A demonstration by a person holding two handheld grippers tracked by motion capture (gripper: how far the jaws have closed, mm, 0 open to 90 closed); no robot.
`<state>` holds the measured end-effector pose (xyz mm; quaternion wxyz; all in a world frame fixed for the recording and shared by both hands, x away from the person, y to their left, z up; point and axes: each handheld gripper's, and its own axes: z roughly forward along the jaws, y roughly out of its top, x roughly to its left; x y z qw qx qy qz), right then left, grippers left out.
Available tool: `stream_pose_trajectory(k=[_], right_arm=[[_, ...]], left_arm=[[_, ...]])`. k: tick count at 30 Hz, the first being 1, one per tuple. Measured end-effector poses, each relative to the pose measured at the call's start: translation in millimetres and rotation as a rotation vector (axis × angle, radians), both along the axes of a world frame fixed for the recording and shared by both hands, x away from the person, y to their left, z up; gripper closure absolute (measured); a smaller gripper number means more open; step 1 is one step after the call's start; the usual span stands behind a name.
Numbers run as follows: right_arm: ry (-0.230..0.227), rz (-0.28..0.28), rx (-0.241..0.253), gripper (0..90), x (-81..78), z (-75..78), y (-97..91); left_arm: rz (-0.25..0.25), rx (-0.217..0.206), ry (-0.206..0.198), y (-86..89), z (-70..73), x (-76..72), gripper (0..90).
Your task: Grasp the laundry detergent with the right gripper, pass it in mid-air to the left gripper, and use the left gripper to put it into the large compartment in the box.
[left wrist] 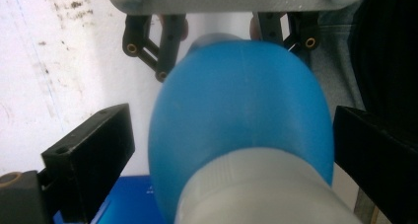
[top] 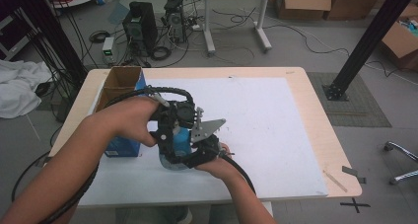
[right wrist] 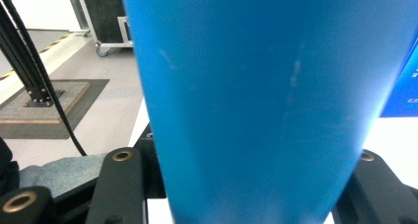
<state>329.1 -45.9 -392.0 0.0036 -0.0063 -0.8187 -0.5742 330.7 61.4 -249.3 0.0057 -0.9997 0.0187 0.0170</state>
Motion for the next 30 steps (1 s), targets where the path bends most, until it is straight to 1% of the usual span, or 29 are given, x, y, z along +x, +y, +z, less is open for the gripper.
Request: stream_pose_trajectory(k=[2, 3, 5, 7, 12, 19, 26, 27, 28, 30], right_arm=[[-0.002, 0.002, 0.002, 44.7, 0.4, -0.3, 0.2], [0.002, 0.002, 0.005, 44.8, 0.6, -0.4, 0.3], [0.002, 0.003, 0.003, 44.8, 0.0, -0.1, 0.3], [0.003, 0.004, 0.003, 44.8, 0.0, -0.1, 0.3], [0.002, 0.003, 0.002, 44.8, -0.4, 0.2, 0.1], [-0.005, -0.004, 0.006, 44.8, 0.9, -0.5, -0.6], [-0.005, -0.008, 0.008, 44.8, 1.6, -1.1, -0.7], [0.008, -0.006, 0.010, 44.8, 0.8, -1.1, -0.5], [0.011, -0.005, 0.011, 44.8, 0.9, -1.2, -0.7], [0.011, -0.005, 0.017, 44.8, 1.2, -1.2, -0.8]], left_arm=[[0.003, 0.007, -0.001, -0.3, 0.2, -0.2, 6.4], [0.000, 0.014, 0.004, -0.6, 0.5, -0.6, 8.8], [-0.008, 0.014, 0.001, -1.3, 0.4, -1.4, 12.4], [-0.006, 0.011, -0.003, -1.6, 0.6, -1.6, 12.6], [-0.007, 0.020, -0.012, -2.4, 1.3, -1.9, 15.6], [0.016, 0.028, -0.023, -2.3, -0.1, -0.5, 19.0], [0.014, 0.029, -0.032, -2.5, 0.2, -0.1, 20.5], [0.010, 0.024, -0.035, -2.2, 0.4, -0.5, 26.6], [0.011, 0.018, -0.033, -2.0, 0.3, -0.5, 29.4], [0.009, 0.022, -0.034, -2.1, 0.5, -0.6, 30.3]])
